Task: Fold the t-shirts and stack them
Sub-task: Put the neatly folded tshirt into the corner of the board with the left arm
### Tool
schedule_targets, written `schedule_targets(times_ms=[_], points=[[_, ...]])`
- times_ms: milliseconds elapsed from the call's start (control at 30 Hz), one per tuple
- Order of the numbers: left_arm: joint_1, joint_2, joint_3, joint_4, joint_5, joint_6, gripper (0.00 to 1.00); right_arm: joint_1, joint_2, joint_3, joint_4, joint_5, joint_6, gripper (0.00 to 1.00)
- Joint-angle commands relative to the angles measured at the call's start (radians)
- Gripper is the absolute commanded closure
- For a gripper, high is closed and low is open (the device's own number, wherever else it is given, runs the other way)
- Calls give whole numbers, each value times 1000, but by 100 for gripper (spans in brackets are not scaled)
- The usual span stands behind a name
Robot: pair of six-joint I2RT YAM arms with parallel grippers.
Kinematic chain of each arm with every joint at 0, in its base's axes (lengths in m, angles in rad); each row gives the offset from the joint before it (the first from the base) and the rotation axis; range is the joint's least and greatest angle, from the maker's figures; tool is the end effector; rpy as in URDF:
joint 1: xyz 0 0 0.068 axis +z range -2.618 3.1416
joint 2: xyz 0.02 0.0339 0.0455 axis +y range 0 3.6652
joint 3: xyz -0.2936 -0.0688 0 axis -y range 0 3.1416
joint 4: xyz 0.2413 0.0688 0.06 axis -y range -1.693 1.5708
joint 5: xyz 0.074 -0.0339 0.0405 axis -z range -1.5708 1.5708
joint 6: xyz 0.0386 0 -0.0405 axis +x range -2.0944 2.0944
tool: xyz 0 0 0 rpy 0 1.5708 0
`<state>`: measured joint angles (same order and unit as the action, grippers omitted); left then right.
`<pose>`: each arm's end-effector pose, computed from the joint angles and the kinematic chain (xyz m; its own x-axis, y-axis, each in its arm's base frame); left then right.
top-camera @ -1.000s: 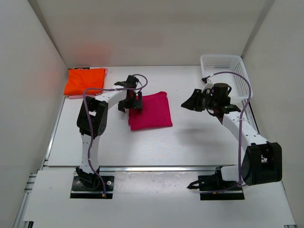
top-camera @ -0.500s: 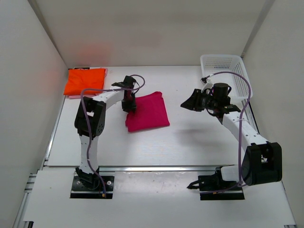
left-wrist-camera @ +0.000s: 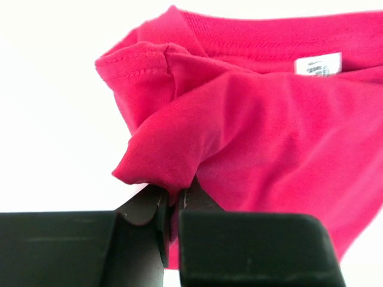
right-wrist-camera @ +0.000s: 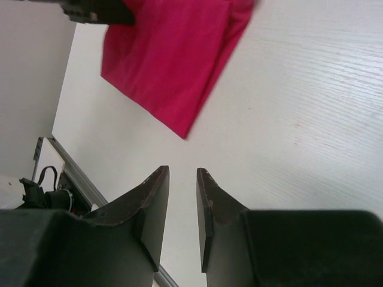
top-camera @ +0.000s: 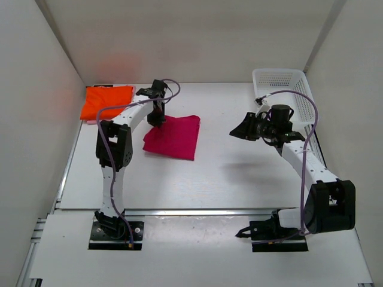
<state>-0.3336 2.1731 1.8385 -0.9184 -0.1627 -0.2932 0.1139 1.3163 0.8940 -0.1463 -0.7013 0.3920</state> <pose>0.4452 -0.1477 0.2264 -0.9388 0.0235 -0.3436 0.0041 0.9984 0.0570 0.2734 0.0563 0.2977 -0.7339 0.2098 -0.6460 -0.3751 0.6678 0.6430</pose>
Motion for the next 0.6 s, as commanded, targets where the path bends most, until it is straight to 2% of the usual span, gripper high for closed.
schedule_targets(times_ms=[0, 233, 367, 500, 567], points=[[39, 3, 126, -74, -132, 83, 100, -48, -57, 46, -1, -23, -33, 77], [82, 47, 300, -99, -306, 195, 100, -80, -104, 68, -30, -50, -36, 79], [105, 53, 367, -45, -388, 287, 100, -30, -123, 22, -18, -44, -10, 81], [146, 65, 462, -39, -390, 318, 100, 4, -140, -24, -1, -66, 7, 83], [177, 65, 478, -22, -399, 331, 100, -25, -121, -20, -50, -76, -19, 84]])
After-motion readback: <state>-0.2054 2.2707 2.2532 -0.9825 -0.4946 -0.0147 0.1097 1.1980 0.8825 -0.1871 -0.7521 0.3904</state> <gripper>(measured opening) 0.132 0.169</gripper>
